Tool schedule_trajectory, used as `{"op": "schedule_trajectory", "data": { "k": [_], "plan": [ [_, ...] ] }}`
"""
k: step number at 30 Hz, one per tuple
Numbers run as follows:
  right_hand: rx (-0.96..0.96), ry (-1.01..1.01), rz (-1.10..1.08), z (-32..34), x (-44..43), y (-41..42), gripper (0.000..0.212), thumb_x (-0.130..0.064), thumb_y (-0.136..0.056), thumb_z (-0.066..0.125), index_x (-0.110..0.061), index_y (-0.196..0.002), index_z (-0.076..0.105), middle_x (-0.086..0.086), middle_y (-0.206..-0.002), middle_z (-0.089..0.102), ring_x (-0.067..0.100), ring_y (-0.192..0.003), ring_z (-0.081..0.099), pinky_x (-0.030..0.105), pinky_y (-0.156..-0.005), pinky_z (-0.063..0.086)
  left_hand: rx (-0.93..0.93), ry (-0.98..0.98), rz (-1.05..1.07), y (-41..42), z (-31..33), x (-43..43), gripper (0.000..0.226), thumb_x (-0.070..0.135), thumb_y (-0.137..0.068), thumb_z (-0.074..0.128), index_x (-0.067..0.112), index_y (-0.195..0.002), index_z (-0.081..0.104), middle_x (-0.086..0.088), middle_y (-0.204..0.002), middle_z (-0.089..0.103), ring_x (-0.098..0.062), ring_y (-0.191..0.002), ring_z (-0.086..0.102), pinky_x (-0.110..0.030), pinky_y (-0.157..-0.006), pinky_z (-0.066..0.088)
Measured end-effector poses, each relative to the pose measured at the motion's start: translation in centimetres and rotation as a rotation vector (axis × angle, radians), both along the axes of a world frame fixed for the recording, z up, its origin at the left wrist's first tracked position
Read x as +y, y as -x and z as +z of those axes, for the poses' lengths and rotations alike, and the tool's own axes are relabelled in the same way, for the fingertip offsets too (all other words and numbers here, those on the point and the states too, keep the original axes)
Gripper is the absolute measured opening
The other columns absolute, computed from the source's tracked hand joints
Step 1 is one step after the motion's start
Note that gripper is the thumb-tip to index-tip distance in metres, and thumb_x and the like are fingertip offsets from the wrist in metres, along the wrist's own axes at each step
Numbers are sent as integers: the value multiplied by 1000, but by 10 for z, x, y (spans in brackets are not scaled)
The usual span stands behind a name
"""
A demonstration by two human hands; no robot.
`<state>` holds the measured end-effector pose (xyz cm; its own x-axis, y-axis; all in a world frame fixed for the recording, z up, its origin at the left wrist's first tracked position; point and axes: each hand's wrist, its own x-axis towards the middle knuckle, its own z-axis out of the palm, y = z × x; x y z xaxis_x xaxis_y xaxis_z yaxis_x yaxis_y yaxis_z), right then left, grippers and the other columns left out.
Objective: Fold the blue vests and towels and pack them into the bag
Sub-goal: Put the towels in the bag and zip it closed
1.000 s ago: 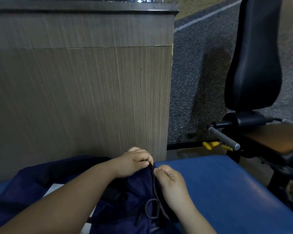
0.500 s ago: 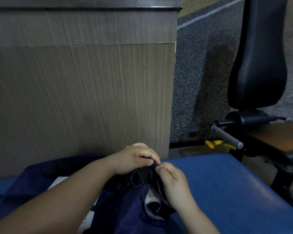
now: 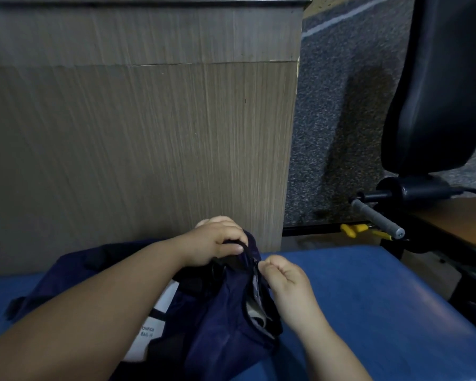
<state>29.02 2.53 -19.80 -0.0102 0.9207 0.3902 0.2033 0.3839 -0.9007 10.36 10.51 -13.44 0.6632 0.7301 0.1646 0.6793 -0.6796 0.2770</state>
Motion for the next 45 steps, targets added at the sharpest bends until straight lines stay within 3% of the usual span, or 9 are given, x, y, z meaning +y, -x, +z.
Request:
{"op": "schedule_trajectory", "data": {
  "k": [5, 11, 14, 17, 21, 25, 30, 35, 45],
  "plan": [
    [-77, 10, 13, -6, 2, -1, 32, -34, -80, 52, -18, -55, 40, -9, -53, 38, 8, -57, 39, 32, -57, 32, 2, 46, 97, 18, 5, 12, 29, 59, -81, 46, 42, -100, 60, 29, -108, 53, -5, -117, 41, -33, -112, 24],
    [-114, -3, -8, -11, 4, -5, 31, -32, -81, 52, -19, -56, 42, -11, -49, 42, 5, -53, 40, 29, -54, 33, -72, 198, 22, -6, 32, -5, 28, 7, -95, 57, 21, -117, 70, 12, -128, 56, 3, -119, 42, -6, -105, 24],
    [-109, -9, -27, -11, 4, -4, 35, -32, -83, 54, -18, -54, 40, -11, -50, 44, 5, -53, 41, 27, -54, 33, 173, 258, -51, -30, 41, -19, 31, 23, -92, 63, 26, -123, 66, 8, -125, 62, -4, -120, 49, -20, -107, 34],
    [-117, -1, -38, -13, 4, -6, 43, -17, -92, 60, -19, -54, 40, -12, -50, 44, 5, -53, 41, 24, -52, 32, 473, 68, -14, -36, 28, -22, 29, 40, -92, 61, 36, -121, 65, 19, -123, 61, -2, -125, 42, -34, -114, 21],
    [-76, 24, 7, -13, 3, -7, 42, -21, -90, 60, -18, -54, 41, -10, -49, 44, 4, -52, 40, 23, -51, 32, 386, -11, -13, -25, 20, -19, 20, 43, -93, 59, 40, -111, 67, 26, -113, 59, 6, -121, 39, -38, -114, 8],
    [-68, 56, 60, -14, 2, -9, 40, -20, -90, 59, -19, -53, 42, -10, -49, 42, 5, -52, 40, 25, -52, 32, 332, -19, -39, -14, 20, -12, 18, 42, -93, 60, 38, -107, 68, 36, -95, 52, 10, -109, 40, -38, -112, 22],
    [-152, 163, 116, -18, 3, -15, 47, -16, -91, 61, -20, -51, 37, -11, -53, 35, 8, -56, 36, 31, -56, 28, 232, 117, 9, 0, 27, -7, 13, 28, -94, 61, 29, -104, 70, 15, -110, 60, -3, -112, 50, -33, -106, 37],
    [-441, 325, 20, -24, 2, -32, 40, -29, -86, 59, -21, -51, 42, -10, -52, 39, 7, -56, 39, 30, -56, 30, 139, 211, 59, 20, 38, -8, 23, 23, -93, 64, 45, -87, 62, 12, -109, 61, -1, -105, 56, -28, -101, 42],
    [-875, 524, -173, -29, -2, -36, 21, -36, -95, 44, -23, -99, 60, 1, -107, 63, 22, -101, 59, 27, -70, 39, 10, 211, -50, -8, 7, -26, 12, 18, -90, 68, 23, -101, 73, 5, -113, 62, 0, -108, 53, -14, -103, 34]
  ]
}}
